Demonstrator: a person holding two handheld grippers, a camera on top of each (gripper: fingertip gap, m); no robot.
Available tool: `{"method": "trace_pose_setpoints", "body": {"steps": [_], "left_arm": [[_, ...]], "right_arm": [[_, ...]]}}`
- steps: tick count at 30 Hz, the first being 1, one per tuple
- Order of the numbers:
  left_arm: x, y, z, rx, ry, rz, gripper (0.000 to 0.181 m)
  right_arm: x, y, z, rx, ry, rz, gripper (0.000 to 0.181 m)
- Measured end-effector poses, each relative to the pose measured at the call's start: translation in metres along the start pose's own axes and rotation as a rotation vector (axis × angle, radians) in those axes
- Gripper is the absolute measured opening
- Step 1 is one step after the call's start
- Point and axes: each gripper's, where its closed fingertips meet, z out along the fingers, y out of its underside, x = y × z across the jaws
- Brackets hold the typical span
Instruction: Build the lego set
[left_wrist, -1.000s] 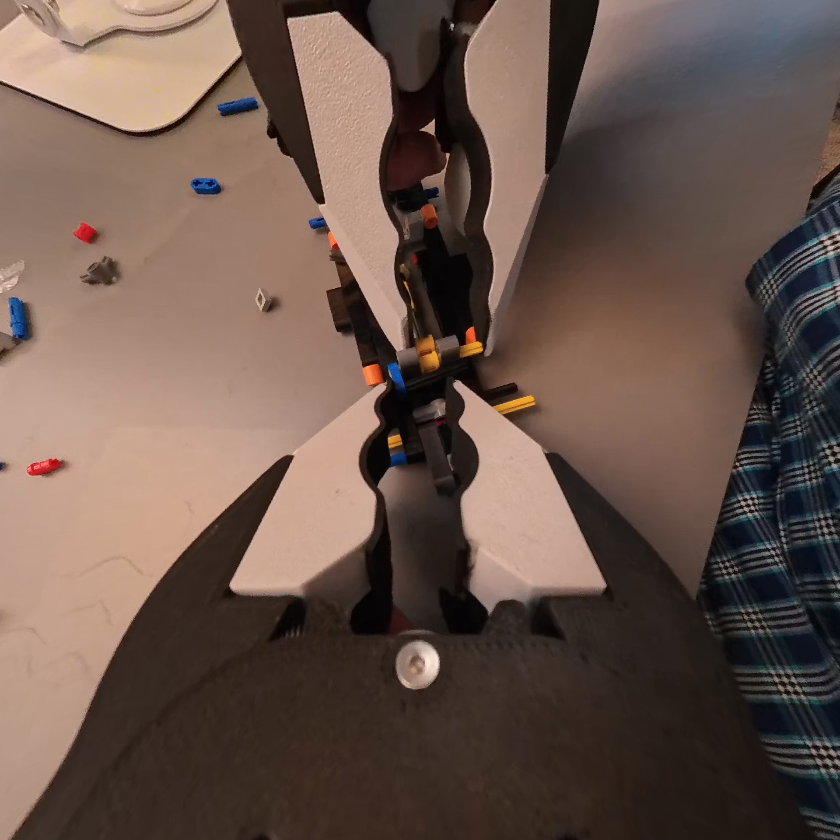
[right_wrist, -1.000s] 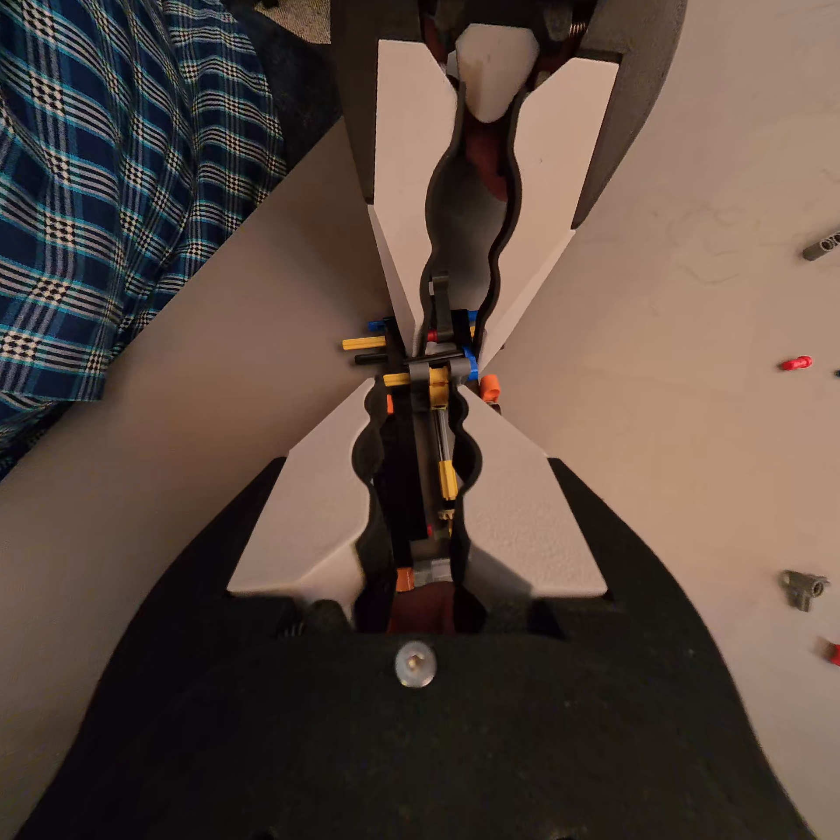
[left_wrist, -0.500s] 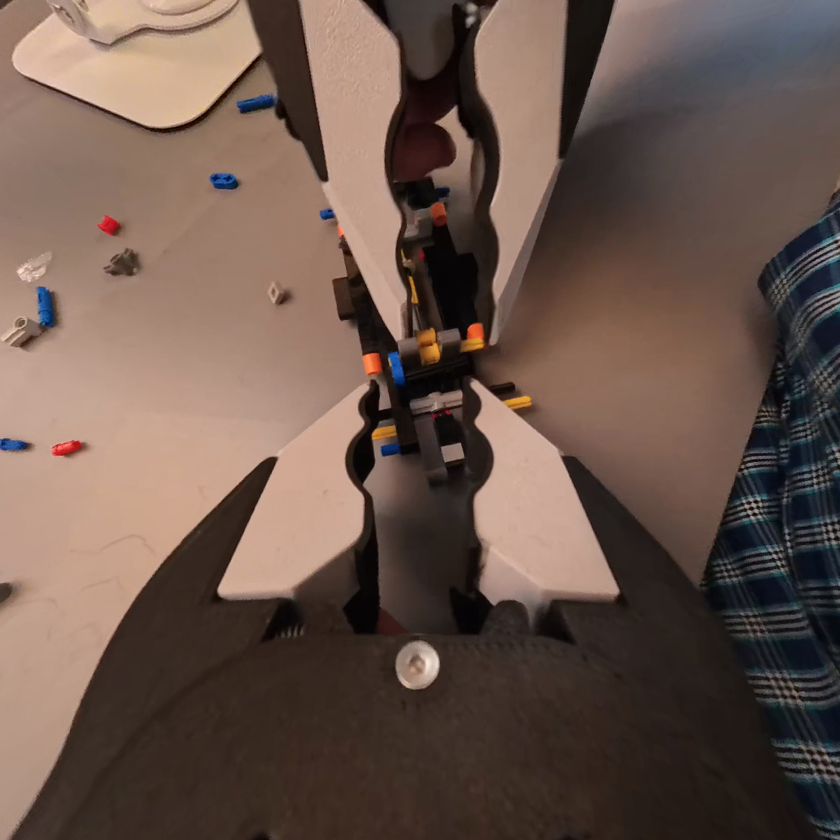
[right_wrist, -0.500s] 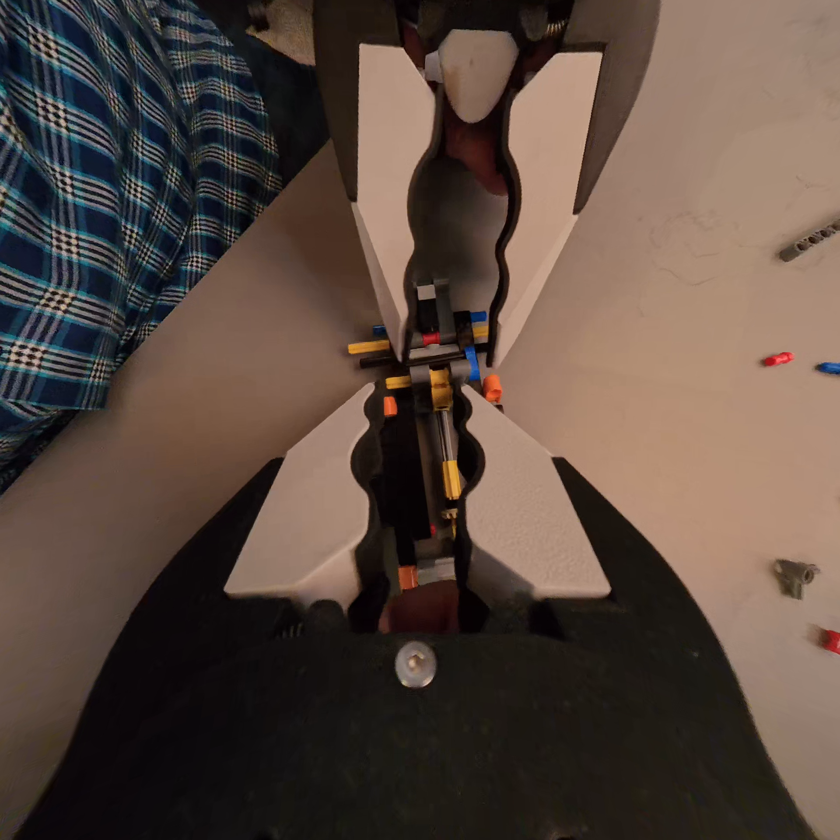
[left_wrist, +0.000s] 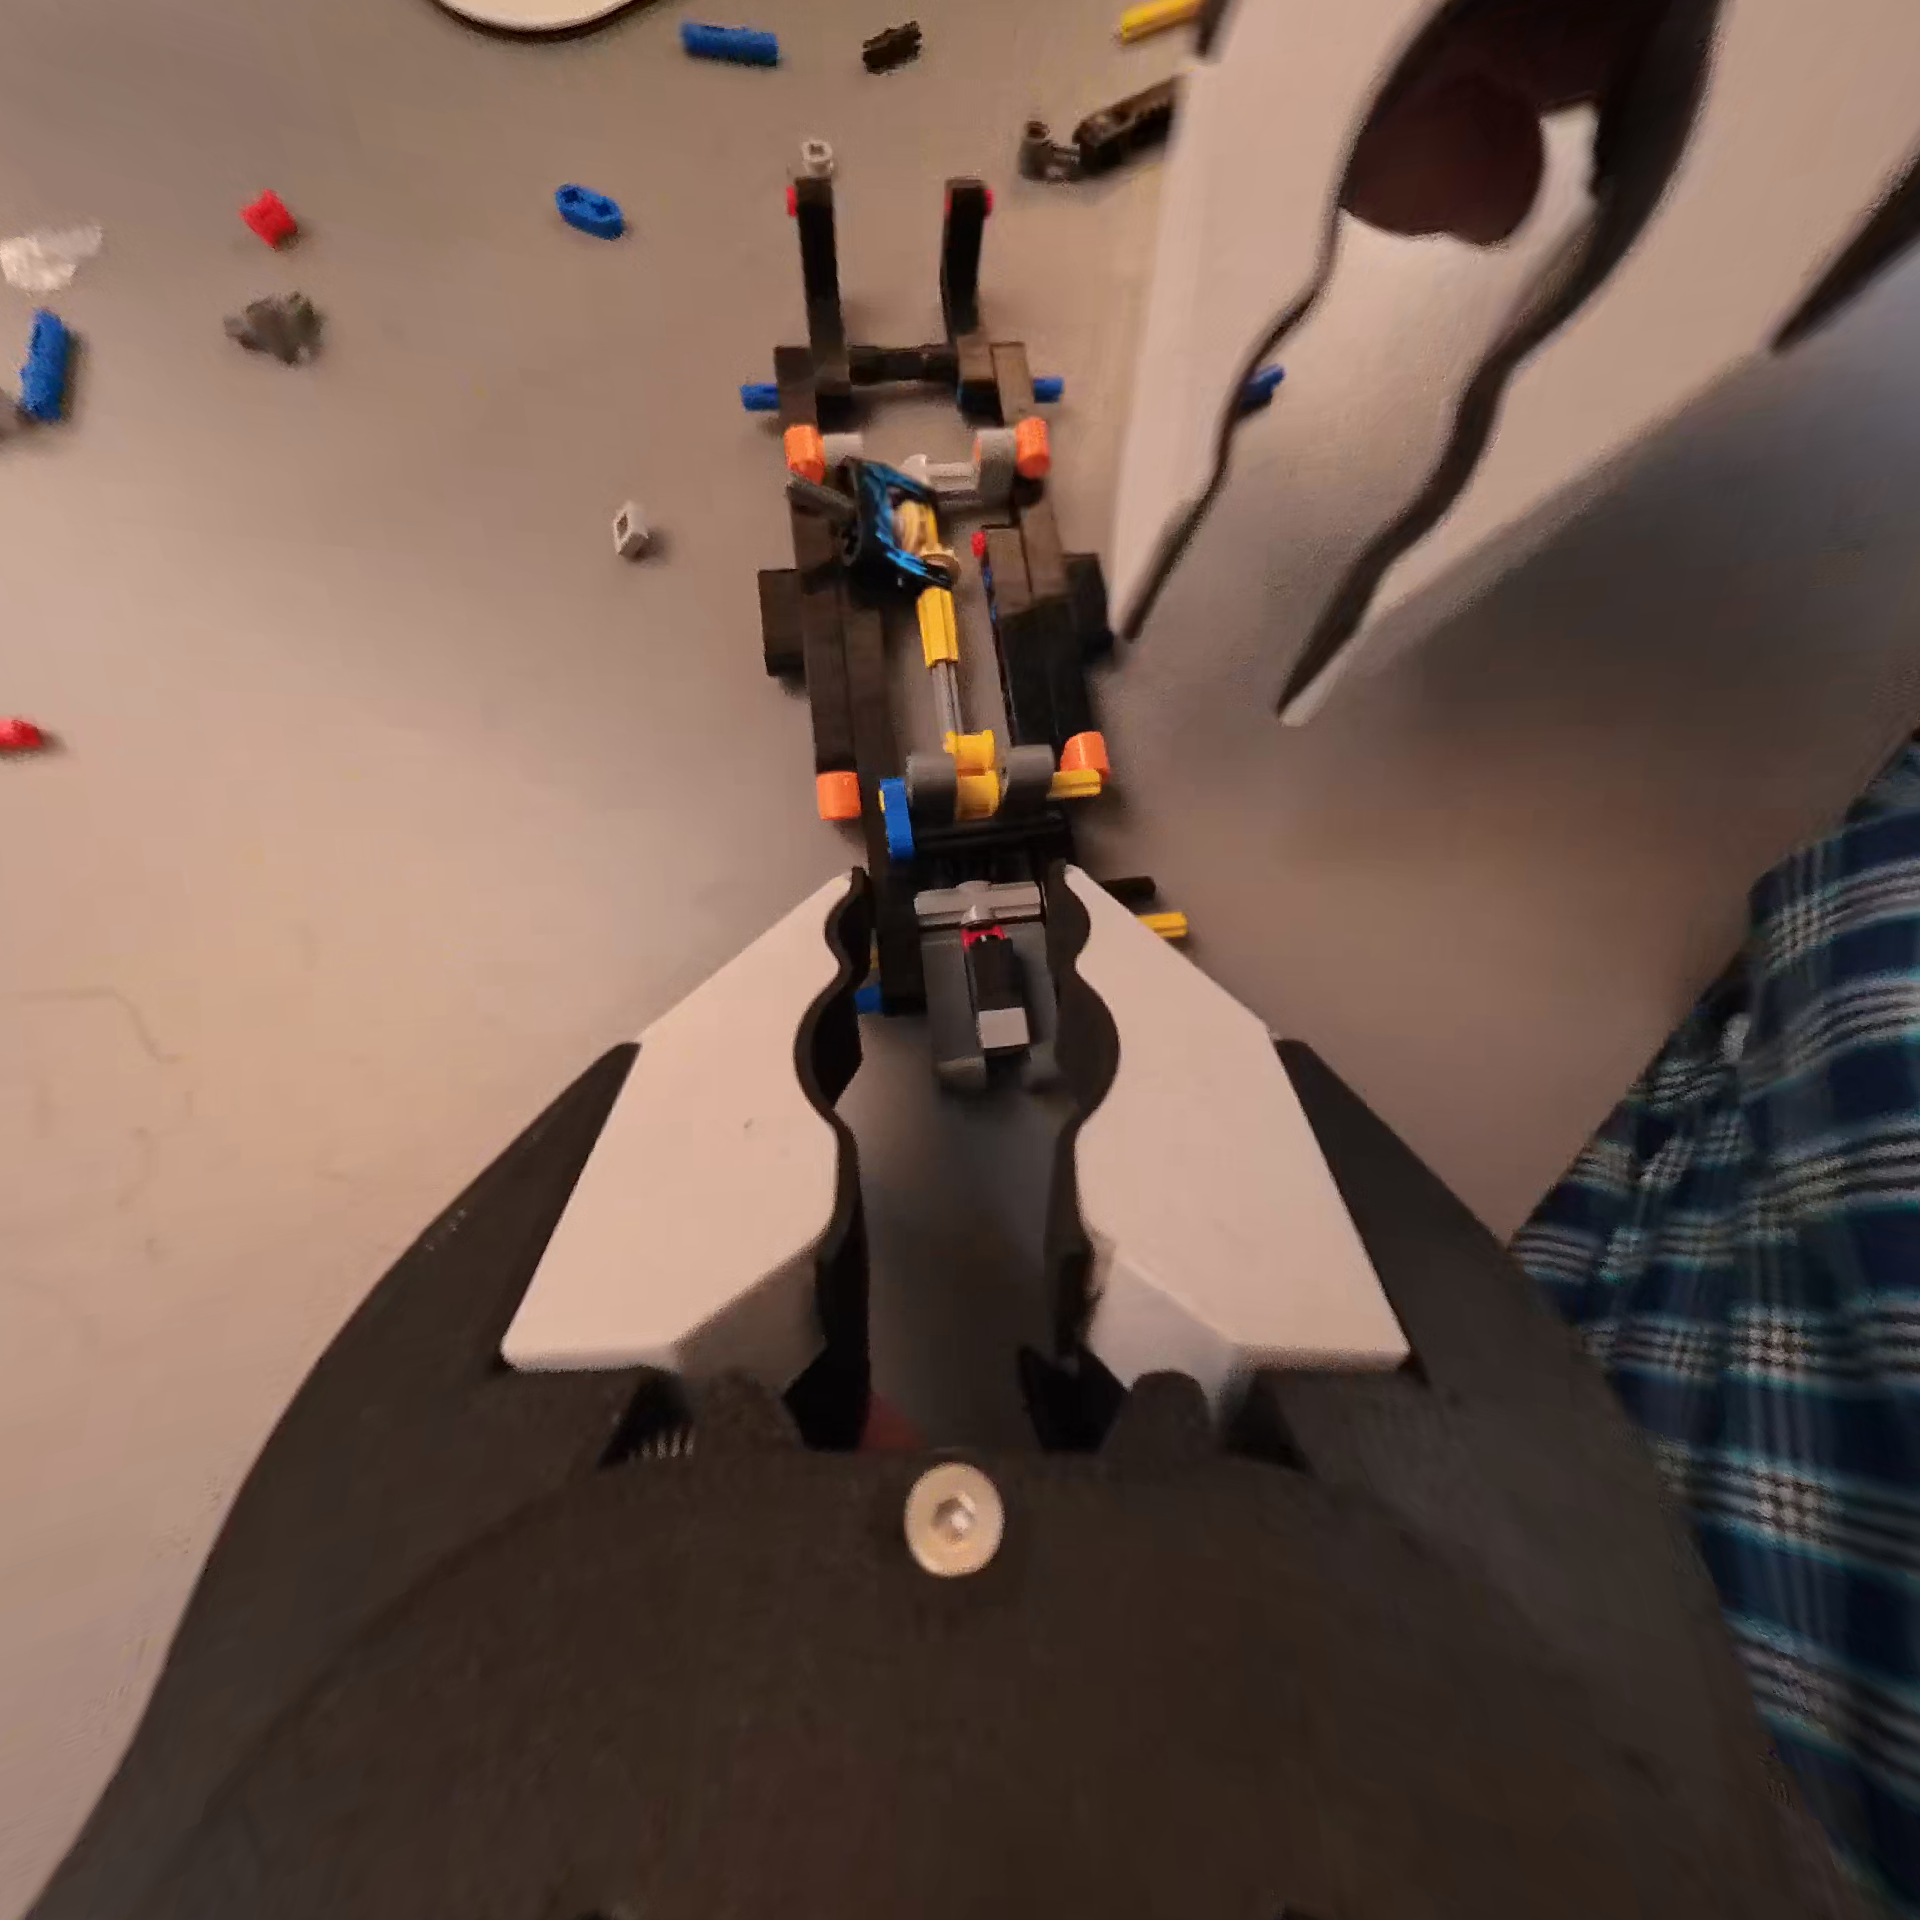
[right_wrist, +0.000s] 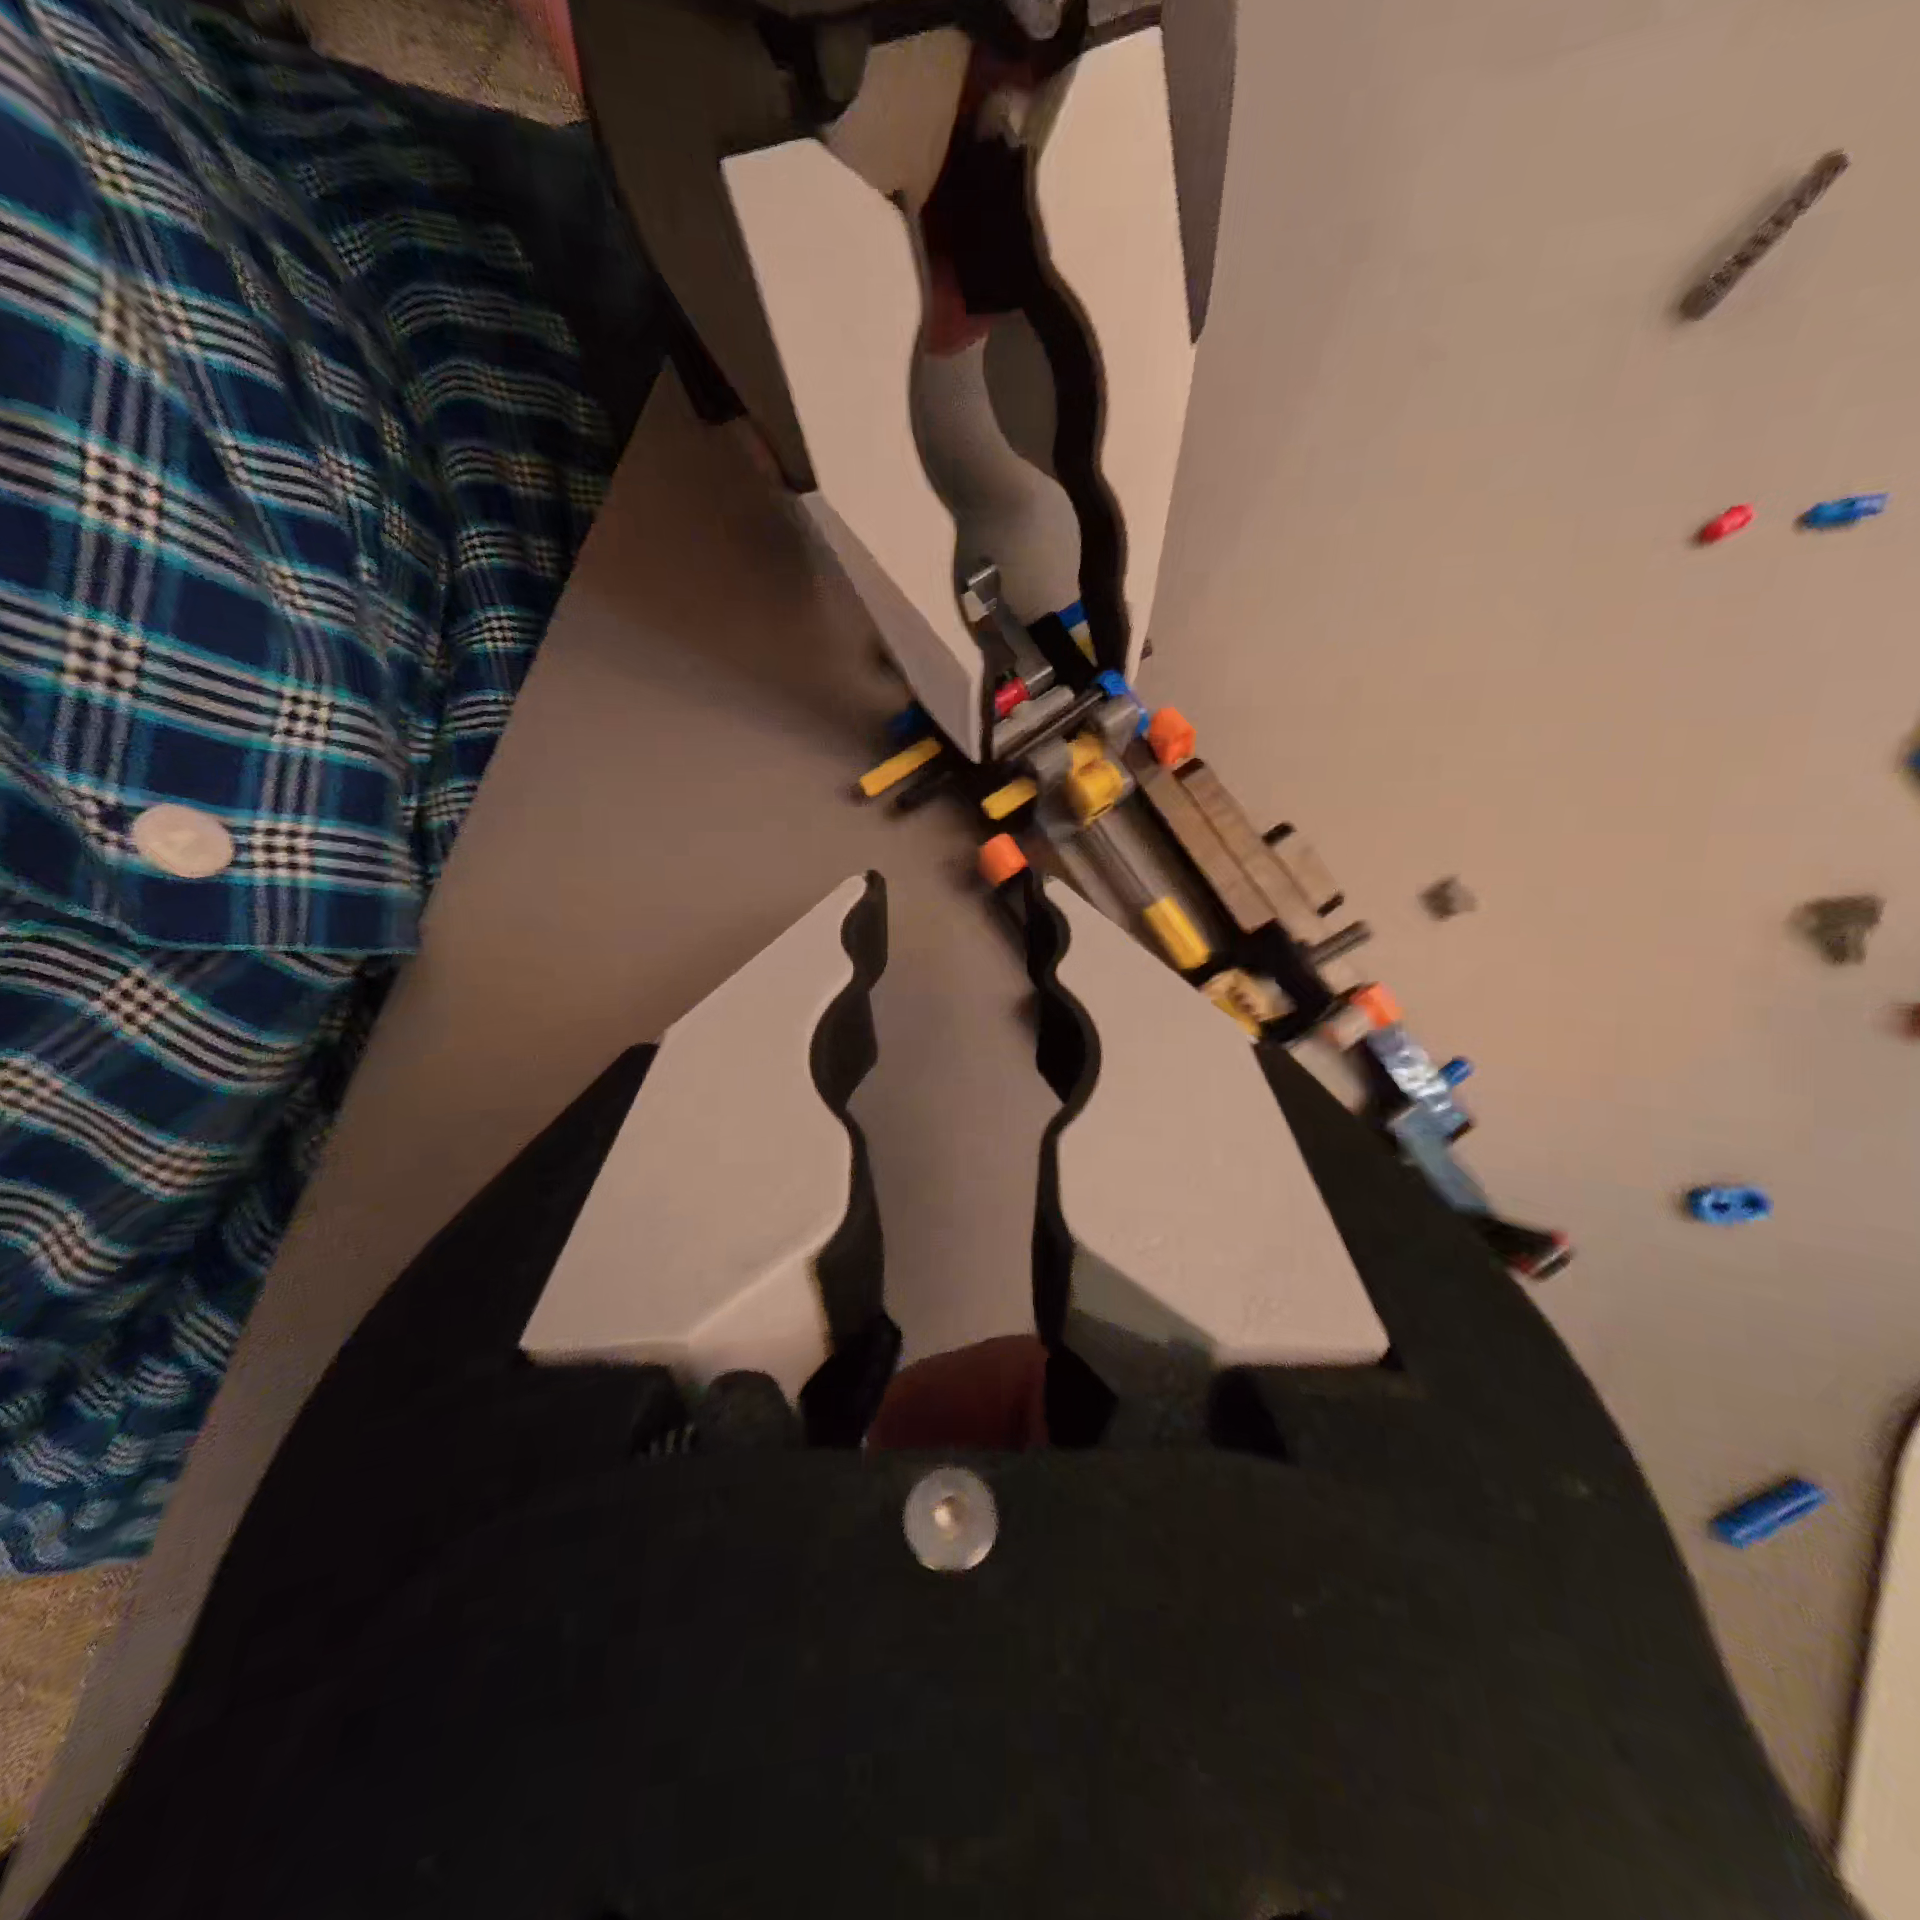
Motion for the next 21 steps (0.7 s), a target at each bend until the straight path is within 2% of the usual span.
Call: {"method": "trace_pose_setpoints", "body": {"steps": [2, 4, 8, 11, 14, 17, 21], "left_arm": [[0.012, 0.0, 0.002, -0.004, 0.023, -0.067, 0.032], [0.025, -0.001, 0.005, -0.005, 0.037, -0.097, 0.04], [0.048, -0.006, 0.003, 0.027, 0.119, -0.137, 0.046], [0.051, -0.015, -0.009, 0.08, 0.191, -0.135, 0.033], [0.031, -0.014, -0.013, 0.071, 0.089, 0.029, 0.03], [0.036, -0.025, -0.01, 0.119, 0.09, 0.187, 0.025], [0.042, -0.024, 0.006, 0.121, 0.091, 0.373, 0.021]], "right_arm": [[-0.009, 0.004, 0.001, -0.01, 0.041, 0.06, 0.023], [-0.013, 0.012, 0.0, -0.02, 0.09, 0.11, 0.023], [-0.013, 0.018, -0.016, 0.036, 0.198, 0.258, 0.024], [-0.017, 0.022, -0.022, 0.06, 0.257, 0.332, 0.019], [-0.016, 0.032, -0.024, 0.045, 0.32, 0.386, 0.007], [-0.011, 0.036, -0.026, 0.079, 0.371, 0.465, 0.002], [-0.007, 0.04, -0.024, 0.08, 0.432, 0.538, 0.0]]}}
